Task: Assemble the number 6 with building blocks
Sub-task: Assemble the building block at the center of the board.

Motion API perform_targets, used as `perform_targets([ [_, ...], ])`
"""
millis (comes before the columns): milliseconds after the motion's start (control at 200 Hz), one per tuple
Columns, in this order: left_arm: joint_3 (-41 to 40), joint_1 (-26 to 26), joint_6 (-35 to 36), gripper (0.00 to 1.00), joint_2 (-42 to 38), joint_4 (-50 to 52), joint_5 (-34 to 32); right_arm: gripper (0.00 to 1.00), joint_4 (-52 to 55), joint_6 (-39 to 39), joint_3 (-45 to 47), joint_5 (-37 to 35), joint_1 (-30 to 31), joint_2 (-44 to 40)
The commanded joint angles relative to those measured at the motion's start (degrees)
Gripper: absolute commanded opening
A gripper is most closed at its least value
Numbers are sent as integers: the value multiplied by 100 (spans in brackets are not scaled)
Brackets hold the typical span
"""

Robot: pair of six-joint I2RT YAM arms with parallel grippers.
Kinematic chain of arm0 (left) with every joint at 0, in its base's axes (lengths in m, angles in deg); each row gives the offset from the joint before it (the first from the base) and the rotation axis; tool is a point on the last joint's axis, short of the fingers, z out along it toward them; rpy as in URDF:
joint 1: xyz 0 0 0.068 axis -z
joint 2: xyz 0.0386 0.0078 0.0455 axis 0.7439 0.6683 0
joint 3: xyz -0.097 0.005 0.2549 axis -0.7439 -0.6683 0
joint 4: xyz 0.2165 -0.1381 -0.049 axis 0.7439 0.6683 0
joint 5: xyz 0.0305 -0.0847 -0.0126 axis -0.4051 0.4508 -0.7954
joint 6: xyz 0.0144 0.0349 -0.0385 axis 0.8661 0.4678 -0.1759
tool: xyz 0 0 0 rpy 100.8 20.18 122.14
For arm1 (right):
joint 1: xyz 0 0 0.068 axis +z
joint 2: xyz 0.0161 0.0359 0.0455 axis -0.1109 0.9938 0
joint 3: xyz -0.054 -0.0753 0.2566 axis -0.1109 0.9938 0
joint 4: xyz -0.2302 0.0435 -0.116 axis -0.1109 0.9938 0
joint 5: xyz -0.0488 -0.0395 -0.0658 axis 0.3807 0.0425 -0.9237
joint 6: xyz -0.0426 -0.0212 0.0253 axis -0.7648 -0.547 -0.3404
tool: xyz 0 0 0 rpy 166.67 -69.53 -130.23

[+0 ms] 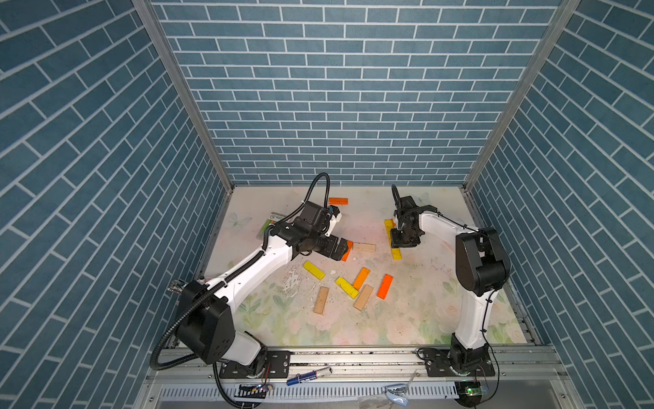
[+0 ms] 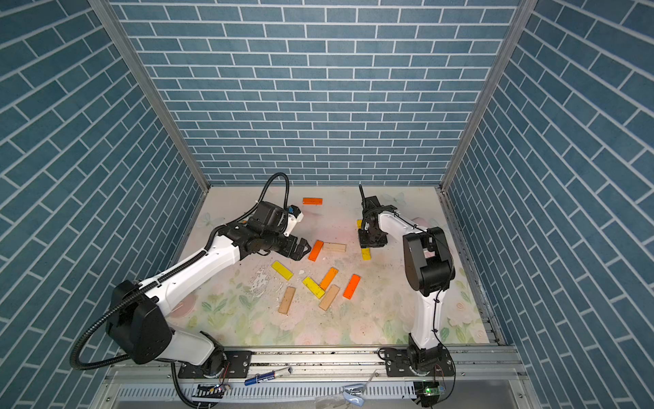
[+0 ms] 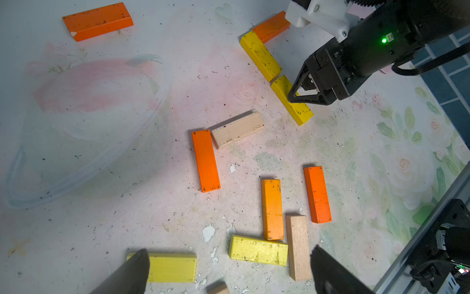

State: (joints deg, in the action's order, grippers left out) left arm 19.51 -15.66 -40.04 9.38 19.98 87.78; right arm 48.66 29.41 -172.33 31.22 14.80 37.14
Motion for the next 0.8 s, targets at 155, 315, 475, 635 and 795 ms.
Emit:
perform_targets([
  [155,-7,-123,-101,99,-173,48,-80,47,-230,354,336,-13,54,-623],
  [315,-32,-194,-168,99,-191,11,-171,46,-528,600,578,-387,63,-1152],
  [475,-12,-354,-252,99,-37,20,-165,46,-483,615,534,-513,54,-1376],
  [635,-6,-473,-270,99,77,5,-164,47,-381,489,505,-480,63,-1296],
  [795,19,-558,-257,99,186,36,-165,53,-176,252,368,-644,243,-964],
])
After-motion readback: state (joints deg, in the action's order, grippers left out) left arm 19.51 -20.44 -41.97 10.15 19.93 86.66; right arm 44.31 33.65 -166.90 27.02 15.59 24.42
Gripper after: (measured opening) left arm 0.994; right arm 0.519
